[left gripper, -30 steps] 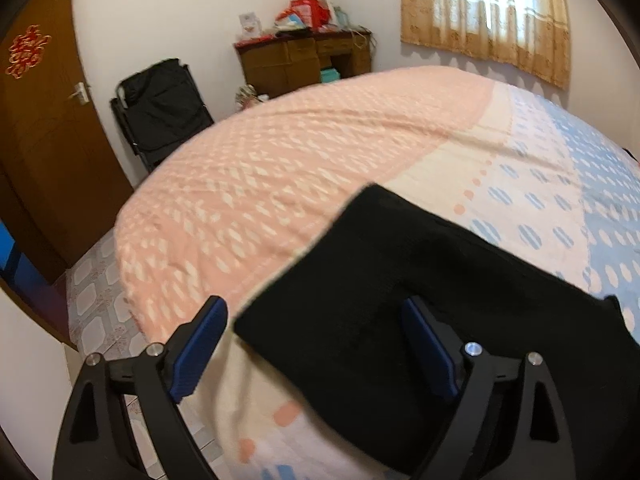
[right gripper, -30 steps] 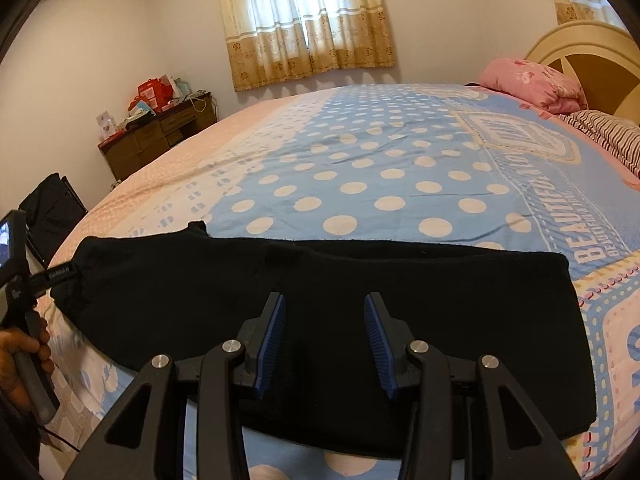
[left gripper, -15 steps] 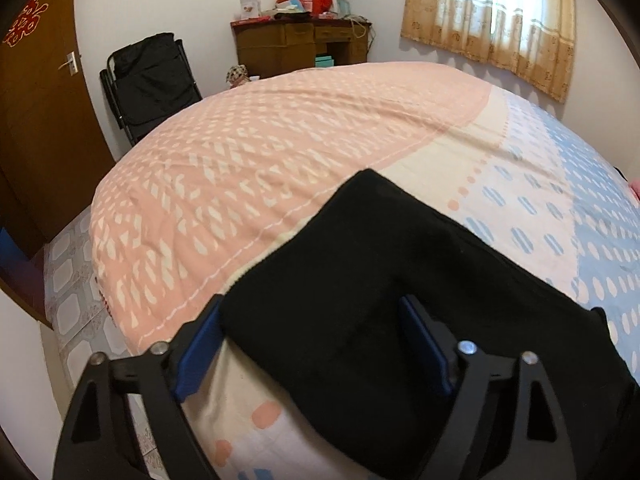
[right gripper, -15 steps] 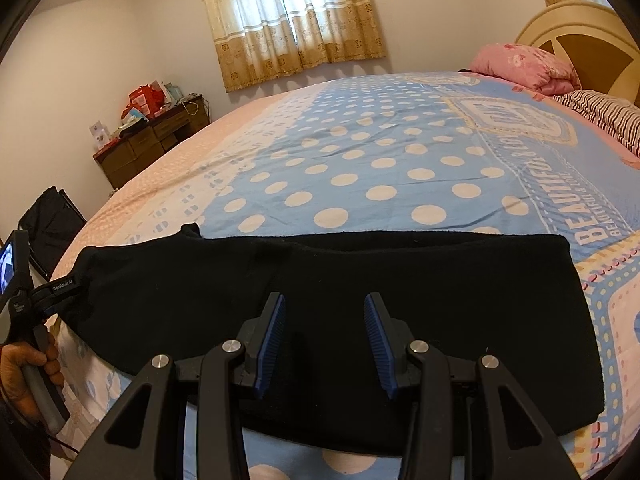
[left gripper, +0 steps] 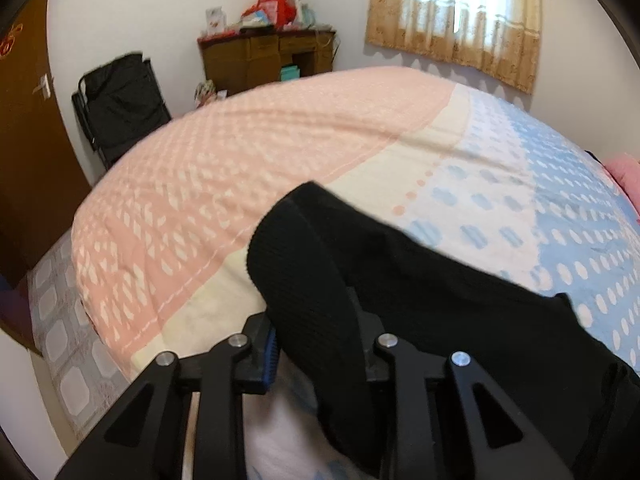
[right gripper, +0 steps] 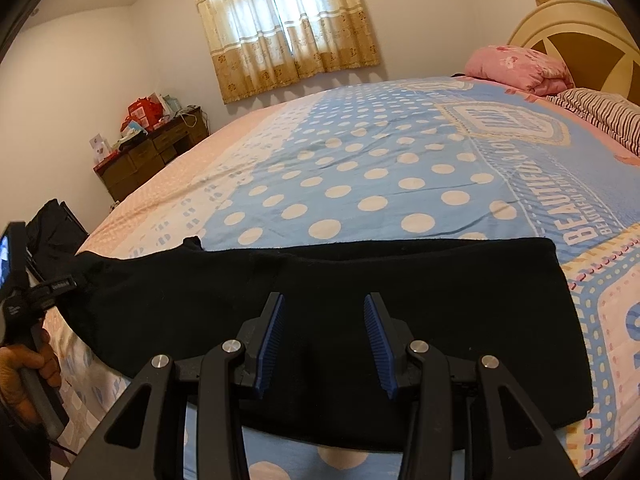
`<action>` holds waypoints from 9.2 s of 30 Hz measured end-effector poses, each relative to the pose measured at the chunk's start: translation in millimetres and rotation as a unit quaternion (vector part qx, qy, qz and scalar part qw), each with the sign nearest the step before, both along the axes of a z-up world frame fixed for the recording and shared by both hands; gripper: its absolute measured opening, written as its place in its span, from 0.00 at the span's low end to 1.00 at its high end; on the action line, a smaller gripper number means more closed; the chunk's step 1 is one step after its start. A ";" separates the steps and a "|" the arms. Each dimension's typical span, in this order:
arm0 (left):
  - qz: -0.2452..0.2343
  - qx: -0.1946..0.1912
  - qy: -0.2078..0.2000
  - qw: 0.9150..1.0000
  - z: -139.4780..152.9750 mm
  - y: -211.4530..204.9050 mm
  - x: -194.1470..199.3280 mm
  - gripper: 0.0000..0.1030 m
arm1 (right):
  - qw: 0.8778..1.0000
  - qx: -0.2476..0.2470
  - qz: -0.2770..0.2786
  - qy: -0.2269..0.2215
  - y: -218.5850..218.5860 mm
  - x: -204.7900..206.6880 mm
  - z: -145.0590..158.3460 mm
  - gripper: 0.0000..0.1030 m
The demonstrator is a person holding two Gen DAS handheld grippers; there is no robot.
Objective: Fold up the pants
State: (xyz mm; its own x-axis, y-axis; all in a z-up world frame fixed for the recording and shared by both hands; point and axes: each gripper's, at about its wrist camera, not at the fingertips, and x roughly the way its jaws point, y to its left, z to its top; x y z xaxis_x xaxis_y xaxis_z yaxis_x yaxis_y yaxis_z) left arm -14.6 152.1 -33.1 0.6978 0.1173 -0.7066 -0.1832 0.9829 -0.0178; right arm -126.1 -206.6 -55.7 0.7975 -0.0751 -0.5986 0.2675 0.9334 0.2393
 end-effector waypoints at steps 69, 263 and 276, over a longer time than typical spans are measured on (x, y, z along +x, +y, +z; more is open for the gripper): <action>-0.466 -0.013 -0.060 0.883 17.1 -151.0 -103.0 0.98 | 0.985 0.169 0.023 0.004 -34.0 -15.6 -34.2 0.58; -0.099 -0.011 -0.013 0.995 28.2 -39.7 10.0 0.16 | 0.981 -0.077 0.169 -0.060 105.7 97.4 41.1 0.29; -0.091 -0.017 -0.018 0.996 31.4 -27.7 13.1 0.16 | 0.978 -0.084 0.180 -0.058 115.8 109.0 43.0 0.29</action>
